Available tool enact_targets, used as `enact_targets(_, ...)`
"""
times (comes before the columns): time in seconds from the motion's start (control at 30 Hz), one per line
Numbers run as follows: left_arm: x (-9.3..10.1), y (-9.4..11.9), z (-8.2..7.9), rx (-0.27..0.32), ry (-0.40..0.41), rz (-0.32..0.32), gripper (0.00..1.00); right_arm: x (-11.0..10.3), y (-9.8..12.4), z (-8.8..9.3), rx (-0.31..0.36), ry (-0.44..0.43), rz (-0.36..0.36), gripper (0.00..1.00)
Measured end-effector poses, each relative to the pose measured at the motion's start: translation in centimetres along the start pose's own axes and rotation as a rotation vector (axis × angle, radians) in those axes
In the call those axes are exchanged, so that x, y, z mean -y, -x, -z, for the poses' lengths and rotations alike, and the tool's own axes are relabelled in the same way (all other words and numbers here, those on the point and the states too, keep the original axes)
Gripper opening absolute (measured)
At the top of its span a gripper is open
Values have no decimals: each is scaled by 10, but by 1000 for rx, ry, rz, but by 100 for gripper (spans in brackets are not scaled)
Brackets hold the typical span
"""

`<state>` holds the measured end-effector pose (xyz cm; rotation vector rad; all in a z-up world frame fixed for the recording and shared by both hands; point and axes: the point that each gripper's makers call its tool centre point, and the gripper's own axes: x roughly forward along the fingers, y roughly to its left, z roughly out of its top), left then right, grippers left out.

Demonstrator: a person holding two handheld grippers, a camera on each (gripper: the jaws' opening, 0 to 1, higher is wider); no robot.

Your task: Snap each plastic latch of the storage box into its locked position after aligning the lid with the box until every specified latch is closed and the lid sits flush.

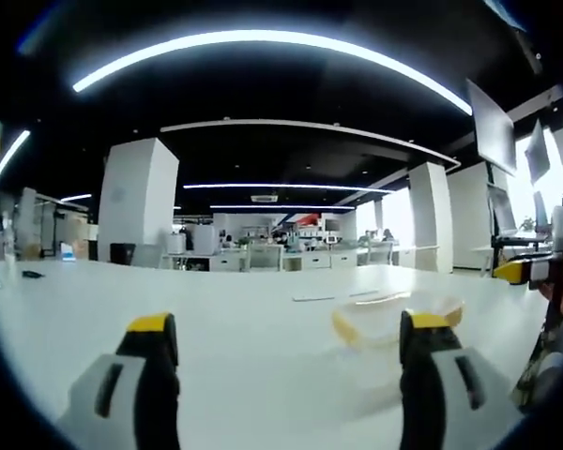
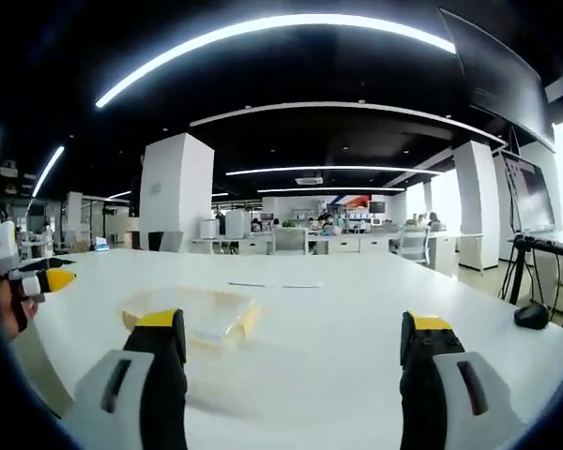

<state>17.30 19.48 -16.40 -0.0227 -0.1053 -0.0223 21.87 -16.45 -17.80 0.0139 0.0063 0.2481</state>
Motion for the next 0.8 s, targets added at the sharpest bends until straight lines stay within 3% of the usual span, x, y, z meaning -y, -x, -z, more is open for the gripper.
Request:
enact_targets(0.1, 10, -2, -4, 11, 7, 13, 100, -1, -1, -2, 11, -27, -12, 97)
enact_targets(0.23, 11, -1, -3, 8, 3, 14, 100, 0, -1, -3, 13, -23, -13, 97)
enact_targets(0.37, 9, 0, 4, -21, 3, 13, 100, -4, 1, -11, 55, -28, -22, 97)
enact_targets(0.8, 13, 3, 11, -53, 3, 18, 99, -9, 4, -12, 38, -13, -46, 96)
